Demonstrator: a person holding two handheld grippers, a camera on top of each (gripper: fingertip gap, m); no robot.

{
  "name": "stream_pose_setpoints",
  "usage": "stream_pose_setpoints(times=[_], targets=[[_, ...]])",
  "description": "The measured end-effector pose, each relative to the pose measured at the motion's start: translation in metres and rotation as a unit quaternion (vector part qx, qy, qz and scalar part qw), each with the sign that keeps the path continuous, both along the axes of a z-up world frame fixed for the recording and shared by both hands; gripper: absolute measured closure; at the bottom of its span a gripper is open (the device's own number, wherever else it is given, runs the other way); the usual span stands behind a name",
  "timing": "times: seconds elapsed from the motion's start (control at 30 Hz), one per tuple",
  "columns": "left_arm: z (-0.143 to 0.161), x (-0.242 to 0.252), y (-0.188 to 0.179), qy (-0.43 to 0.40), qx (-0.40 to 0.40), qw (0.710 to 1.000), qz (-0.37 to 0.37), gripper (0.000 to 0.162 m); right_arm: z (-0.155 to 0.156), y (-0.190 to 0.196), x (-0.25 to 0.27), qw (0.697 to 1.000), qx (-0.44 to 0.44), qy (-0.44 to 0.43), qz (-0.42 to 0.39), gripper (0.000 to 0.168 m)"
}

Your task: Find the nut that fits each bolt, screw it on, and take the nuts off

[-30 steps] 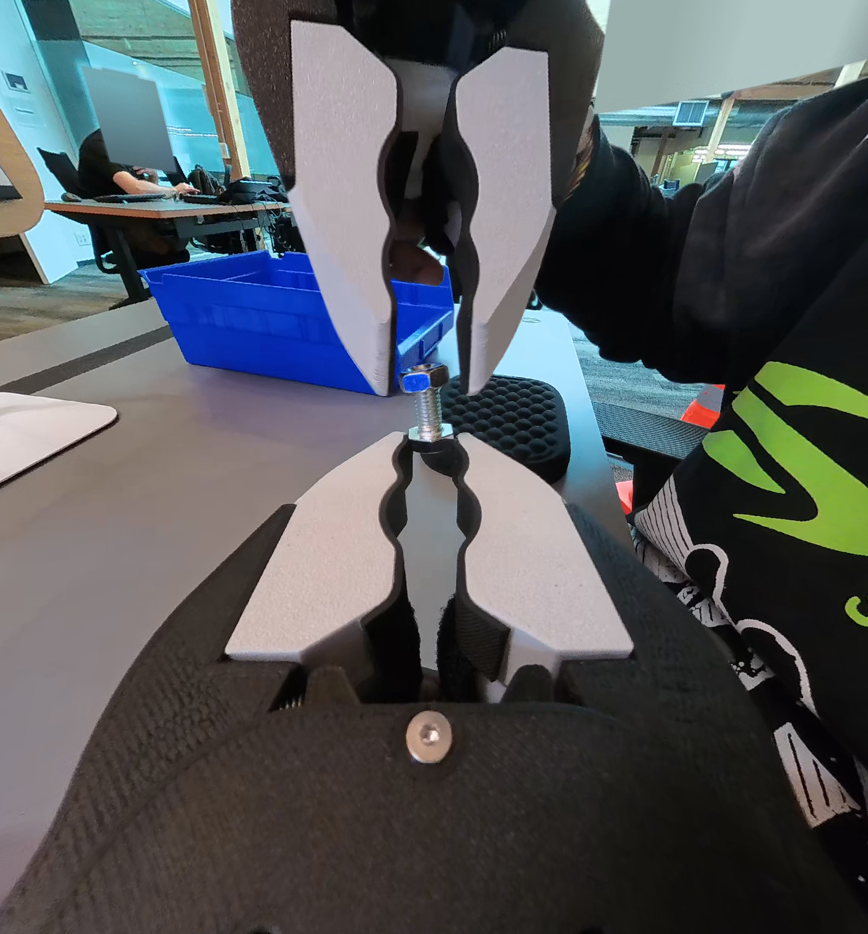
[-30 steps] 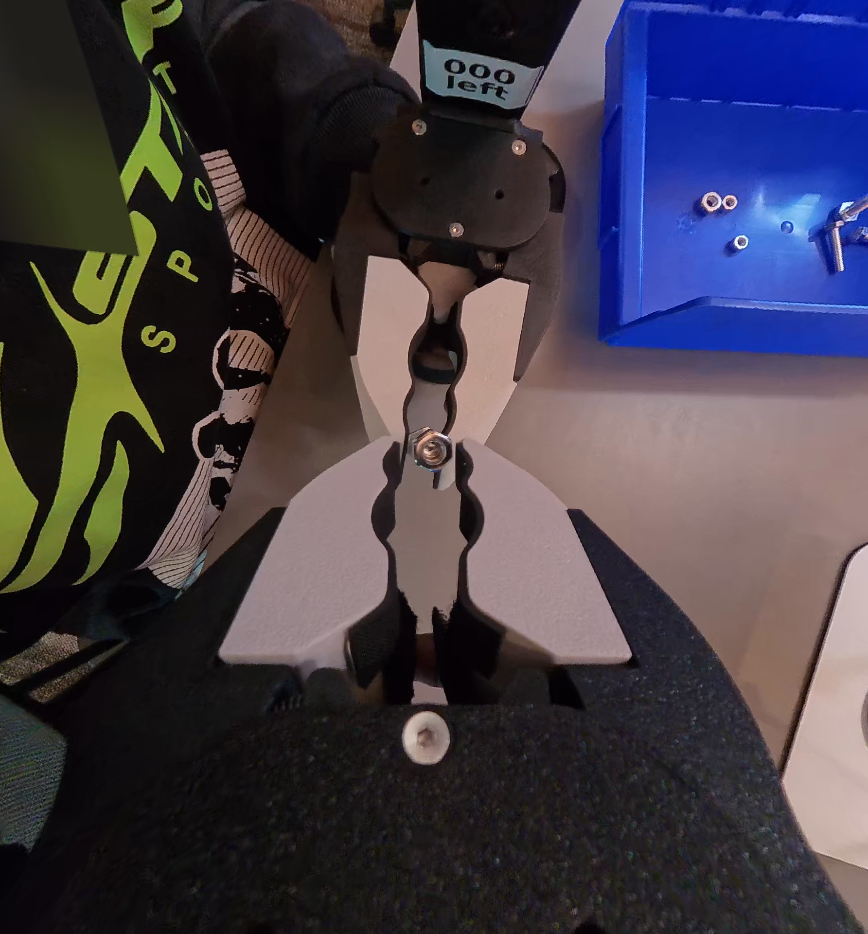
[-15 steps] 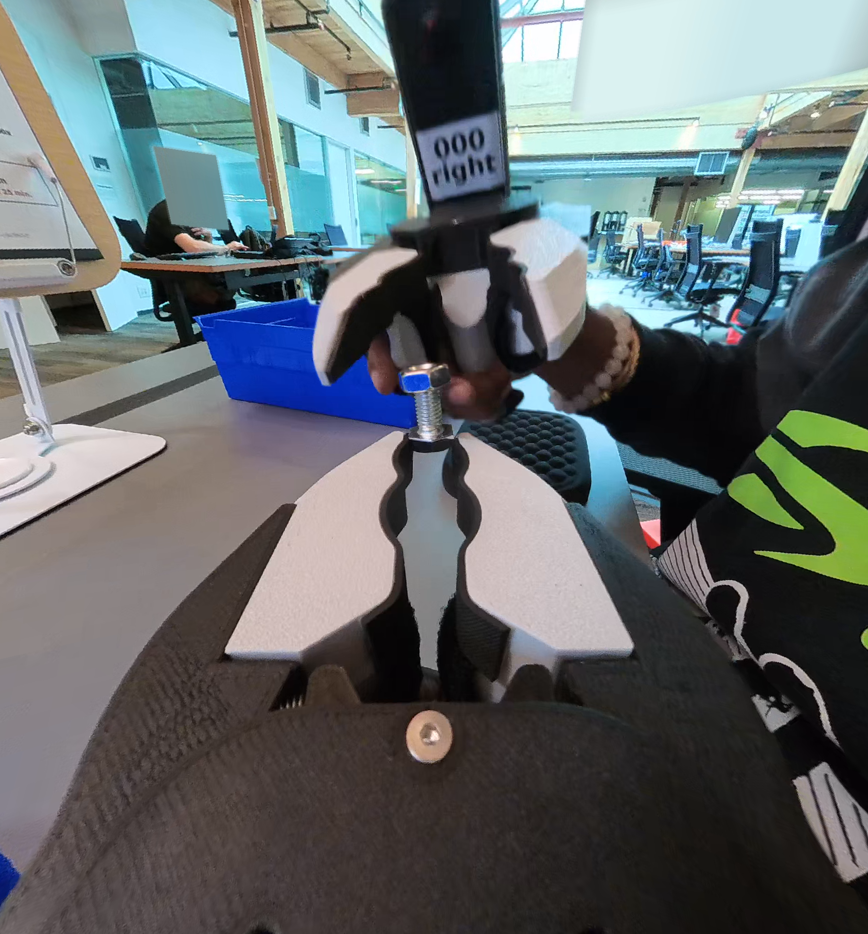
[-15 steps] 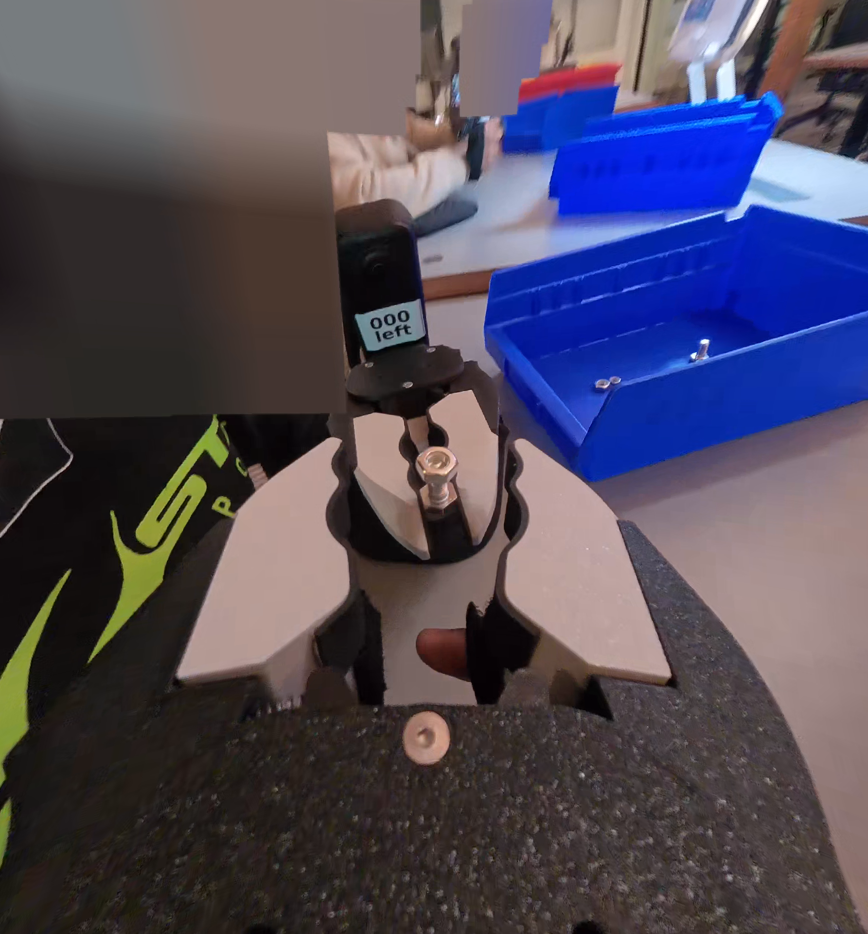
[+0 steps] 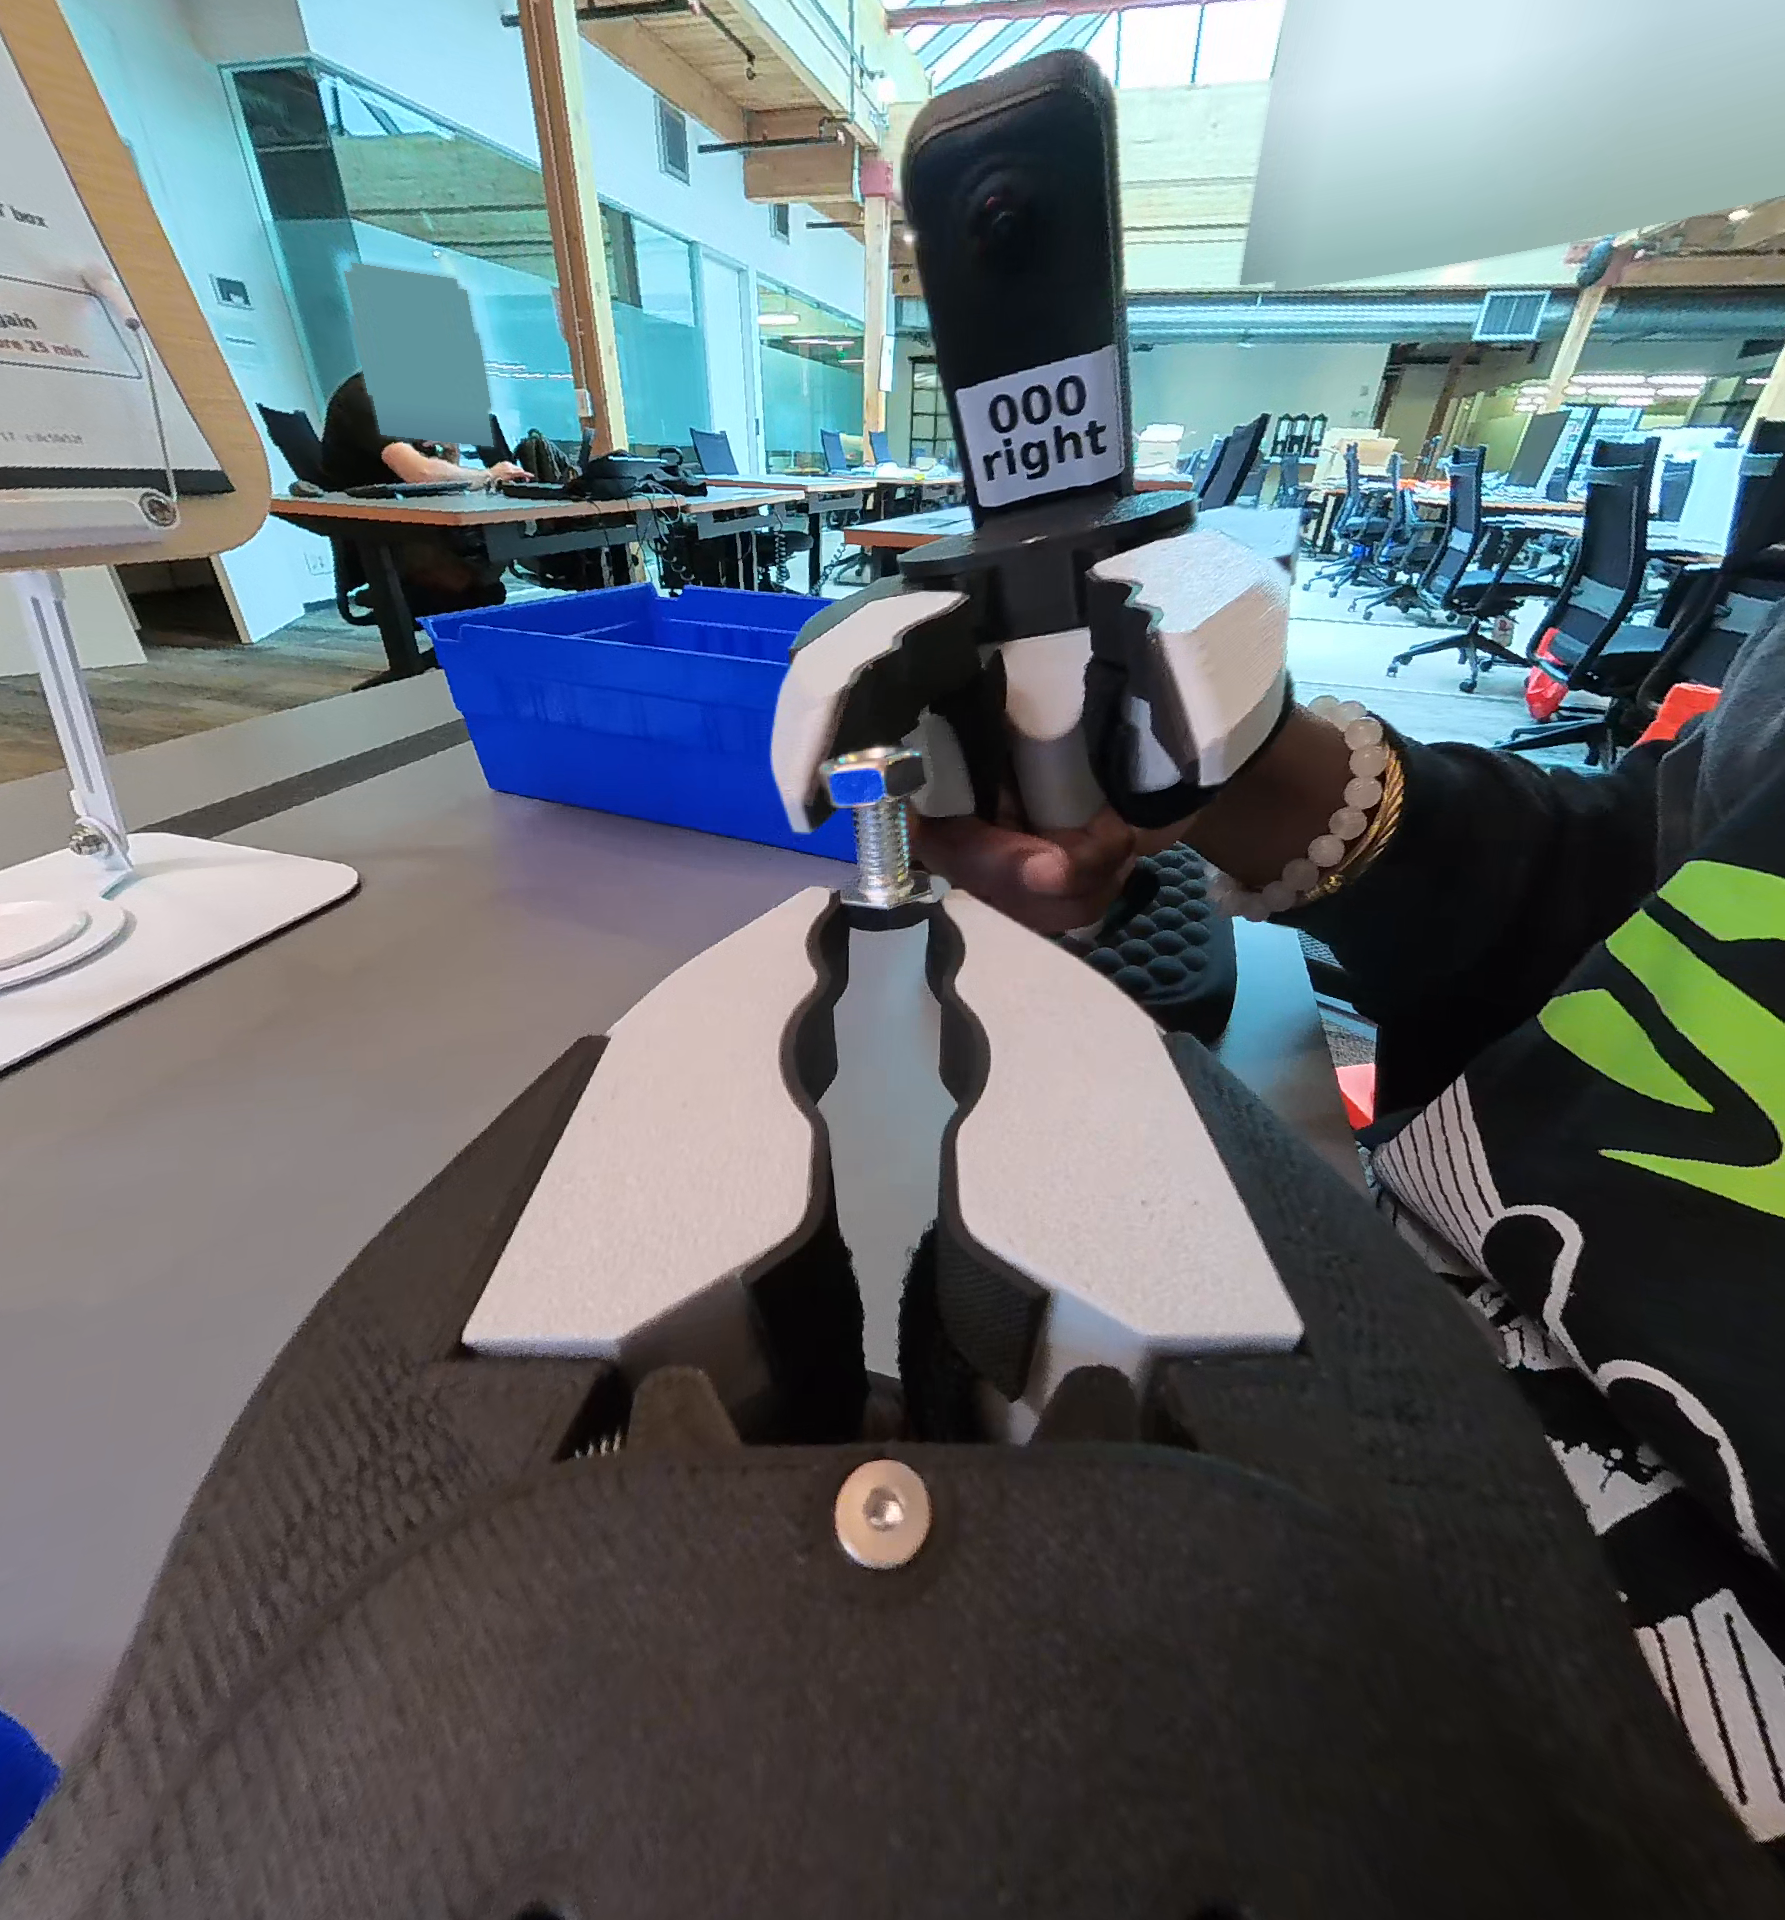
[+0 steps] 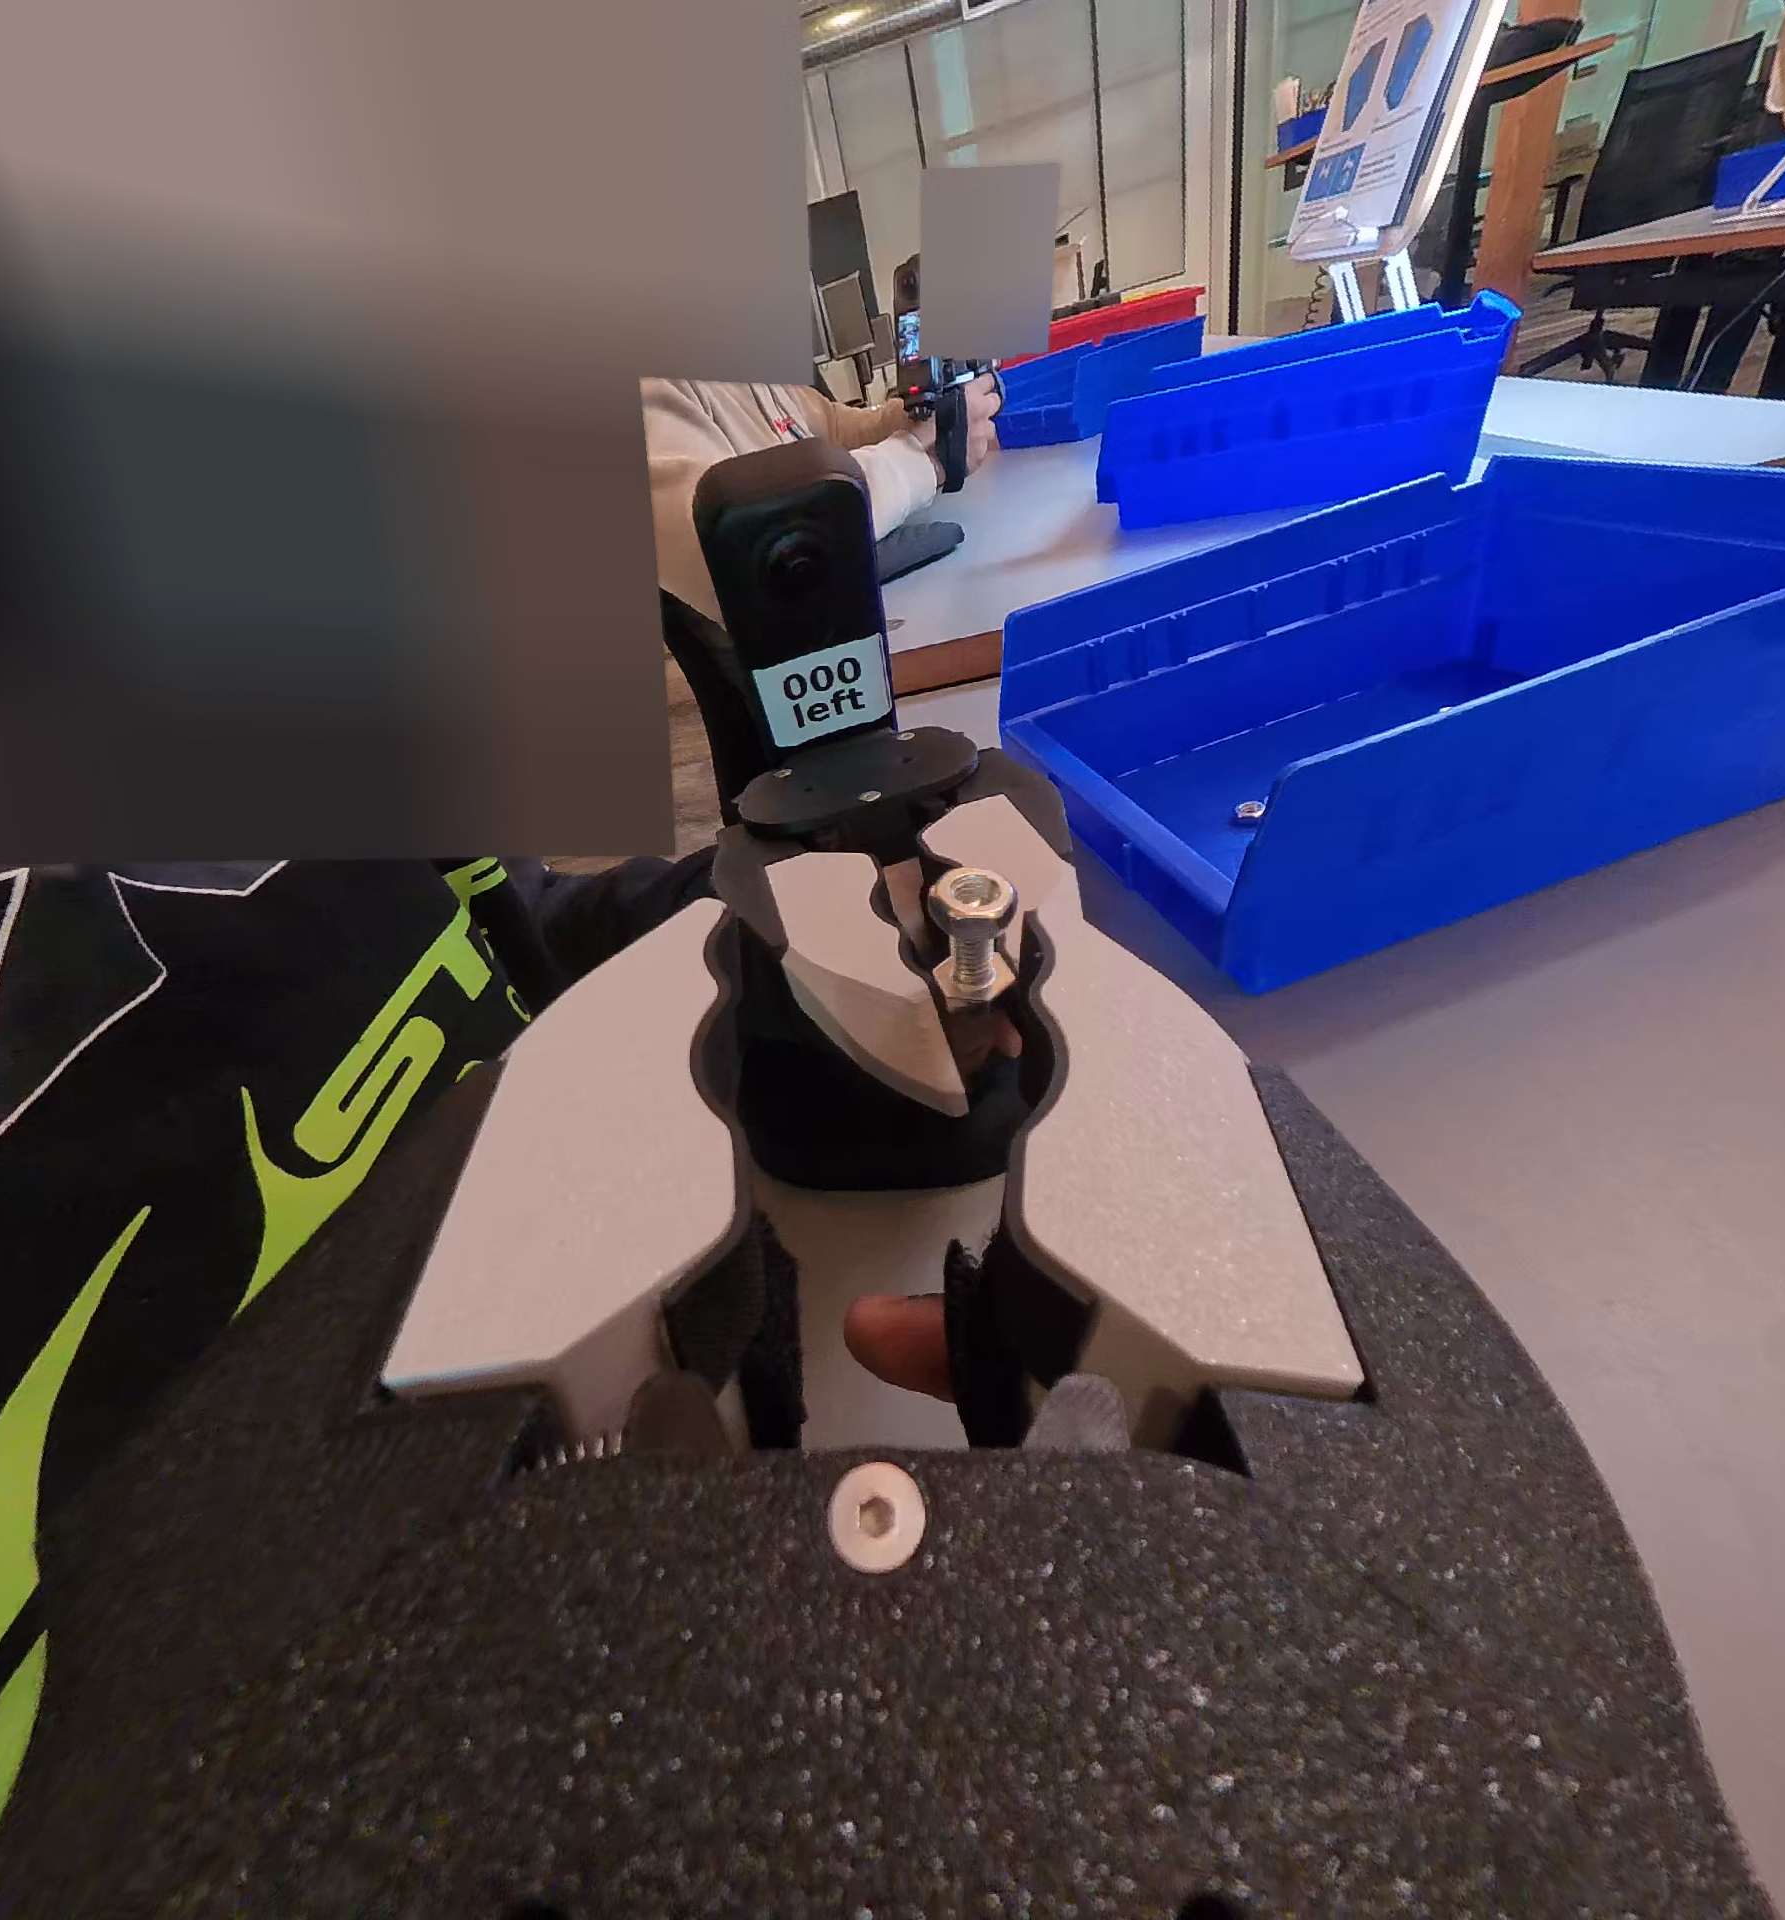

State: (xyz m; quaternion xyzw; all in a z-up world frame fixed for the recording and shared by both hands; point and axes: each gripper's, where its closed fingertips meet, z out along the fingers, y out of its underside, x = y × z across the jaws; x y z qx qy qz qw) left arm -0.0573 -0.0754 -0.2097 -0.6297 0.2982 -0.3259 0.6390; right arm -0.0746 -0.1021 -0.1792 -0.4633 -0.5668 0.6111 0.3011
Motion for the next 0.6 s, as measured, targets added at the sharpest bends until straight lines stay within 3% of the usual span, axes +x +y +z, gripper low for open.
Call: stream_pose_setpoints(times=[0.6], targets=[[-0.0029, 0.0007, 0.0026, 0.007, -0.007, 1.0, 0.005, 0.147, 0.0065, 0.0061, 0.008, 1.0, 0.004, 0.015, -0.018, 0.117]])
